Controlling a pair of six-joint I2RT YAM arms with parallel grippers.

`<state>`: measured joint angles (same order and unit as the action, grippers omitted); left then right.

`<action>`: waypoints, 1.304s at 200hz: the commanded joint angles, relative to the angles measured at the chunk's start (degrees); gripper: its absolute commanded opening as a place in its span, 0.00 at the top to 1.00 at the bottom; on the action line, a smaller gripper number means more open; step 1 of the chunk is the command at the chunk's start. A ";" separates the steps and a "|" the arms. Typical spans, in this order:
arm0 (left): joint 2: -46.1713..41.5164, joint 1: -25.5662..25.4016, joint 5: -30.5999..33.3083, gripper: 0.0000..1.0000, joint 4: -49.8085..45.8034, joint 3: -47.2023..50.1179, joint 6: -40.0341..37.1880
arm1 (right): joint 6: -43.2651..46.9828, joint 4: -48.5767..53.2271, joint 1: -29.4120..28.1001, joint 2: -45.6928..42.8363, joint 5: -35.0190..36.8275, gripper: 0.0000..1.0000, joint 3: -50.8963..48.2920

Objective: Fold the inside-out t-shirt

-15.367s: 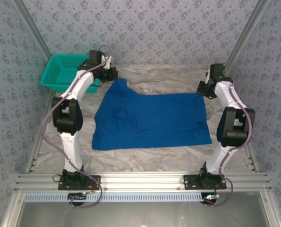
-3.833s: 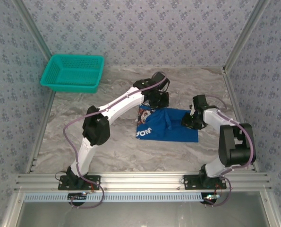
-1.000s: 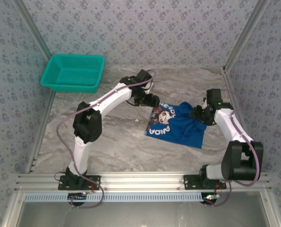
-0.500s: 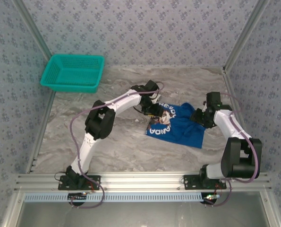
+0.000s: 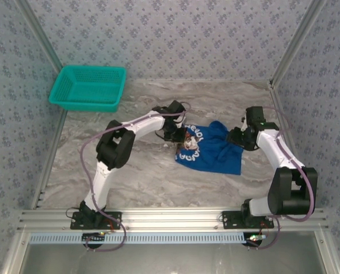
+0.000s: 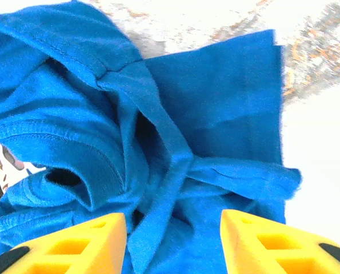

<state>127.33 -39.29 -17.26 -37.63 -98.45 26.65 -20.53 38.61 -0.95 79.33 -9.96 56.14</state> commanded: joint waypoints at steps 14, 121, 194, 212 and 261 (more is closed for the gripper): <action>-13.40 3.98 6.76 0.99 0.69 15.15 0.96 | 2.50 3.93 -5.72 -1.38 -1.36 0.50 4.70; -37.63 8.26 21.78 0.50 -0.91 34.92 1.60 | -0.66 -11.07 -37.38 7.66 8.01 0.35 7.20; -38.12 10.74 21.78 0.46 1.73 36.04 3.91 | -5.87 -13.70 -50.14 14.59 24.28 0.12 8.52; -38.12 12.40 20.11 0.46 2.74 37.12 4.41 | -4.86 -13.43 -52.91 17.22 29.09 0.10 9.64; -35.91 13.72 14.16 0.46 6.19 36.40 5.54 | -2.37 -13.18 -55.11 25.10 34.76 0.26 14.99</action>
<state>89.89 -25.58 0.97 -33.71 -61.41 30.98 -24.12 25.06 -55.99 101.60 18.65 68.10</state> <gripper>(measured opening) 0.537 0.798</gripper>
